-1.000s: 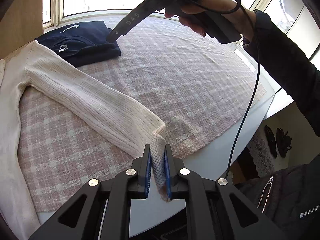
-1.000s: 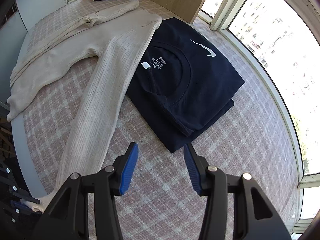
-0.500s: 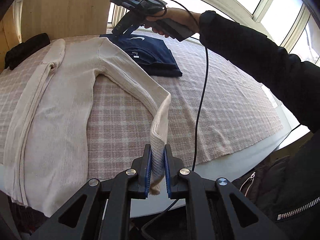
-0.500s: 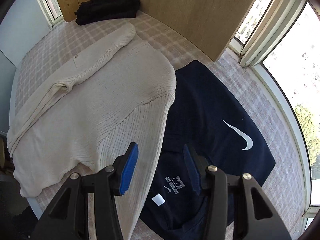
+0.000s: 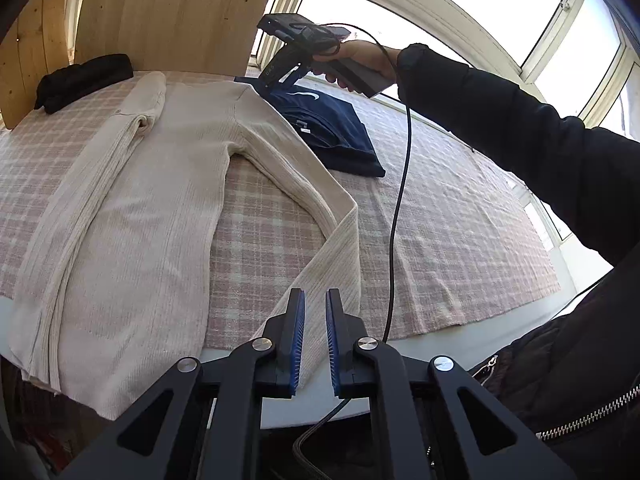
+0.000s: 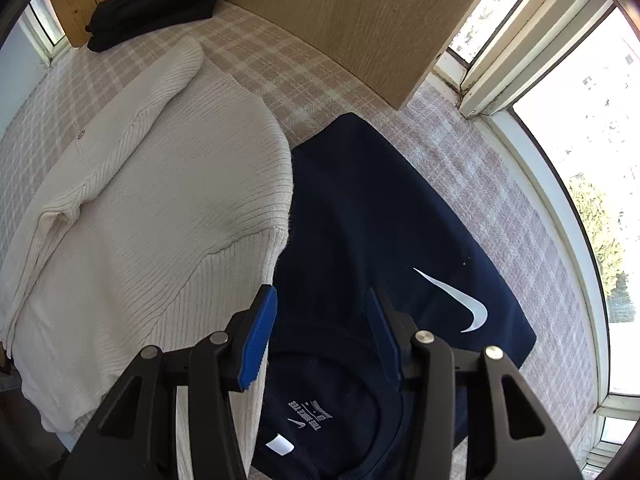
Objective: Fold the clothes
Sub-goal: 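Grasp the beige sweater sleeve cuff with the left gripper, then hold the sleeve cuff with the left gripper while the right gripper grasps the sweater side edge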
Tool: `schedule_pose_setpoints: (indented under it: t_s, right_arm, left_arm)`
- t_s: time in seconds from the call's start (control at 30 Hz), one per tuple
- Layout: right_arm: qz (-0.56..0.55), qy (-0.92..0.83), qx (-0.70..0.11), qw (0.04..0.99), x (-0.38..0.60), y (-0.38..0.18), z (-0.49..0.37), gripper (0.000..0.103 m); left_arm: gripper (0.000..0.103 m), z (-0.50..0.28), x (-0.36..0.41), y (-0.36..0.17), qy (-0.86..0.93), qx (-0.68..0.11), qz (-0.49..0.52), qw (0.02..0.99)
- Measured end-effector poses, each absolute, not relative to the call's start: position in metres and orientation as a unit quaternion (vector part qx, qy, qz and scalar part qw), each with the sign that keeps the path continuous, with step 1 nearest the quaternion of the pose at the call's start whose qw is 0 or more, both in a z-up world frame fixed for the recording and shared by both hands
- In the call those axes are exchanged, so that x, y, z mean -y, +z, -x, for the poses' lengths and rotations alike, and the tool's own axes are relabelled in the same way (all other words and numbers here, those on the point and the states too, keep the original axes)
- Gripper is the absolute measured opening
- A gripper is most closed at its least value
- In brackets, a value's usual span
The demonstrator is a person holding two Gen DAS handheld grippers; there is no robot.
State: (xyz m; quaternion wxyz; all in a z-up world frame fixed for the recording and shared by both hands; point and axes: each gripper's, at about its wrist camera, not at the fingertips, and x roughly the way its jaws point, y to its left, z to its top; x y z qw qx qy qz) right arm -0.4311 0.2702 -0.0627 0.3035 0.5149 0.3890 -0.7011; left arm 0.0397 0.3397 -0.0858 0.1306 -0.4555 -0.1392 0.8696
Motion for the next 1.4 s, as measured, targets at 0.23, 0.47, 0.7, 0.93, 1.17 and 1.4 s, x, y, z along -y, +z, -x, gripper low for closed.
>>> schedule_pose_setpoints:
  t_s: [0.23, 0.47, 0.7, 0.93, 1.17, 1.4]
  right_arm:
    - [-0.515, -0.685, -0.434, 0.279, -0.27, -0.082, 0.428, 0.047]
    - [-0.512, -0.685, -0.443, 0.269, -0.277, -0.092, 0.426, 0.047]
    - [-0.478, -0.677, -0.495, 0.262, -0.268, -0.094, 0.41, 0.047]
    - [-0.465, -0.671, -0.518, 0.256, -0.262, -0.098, 0.402, 0.047]
    - [-0.464, -0.669, -0.52, 0.259, -0.262, -0.1, 0.399, 0.047]
    - [-0.463, -0.662, -0.507, 0.299, -0.263, -0.099, 0.399, 0.004]
  left_arm:
    - [0.009, -0.036, -0.344, -0.101, 0.865, 0.092, 0.47, 0.147]
    - [0.017, -0.033, -0.349, -0.143, 0.82, -0.015, 0.54, 0.19]
    - [0.029, -0.016, -0.351, -0.167, 0.797, -0.039, 0.568, 0.202]
    - [0.027, -0.01, -0.359, -0.179, 0.786, -0.067, 0.577, 0.213]
    - [0.004, -0.014, -0.356, -0.185, 0.792, -0.054, 0.566, 0.225]
    - [0.003, -0.026, -0.347, -0.174, 0.812, -0.01, 0.536, 0.23]
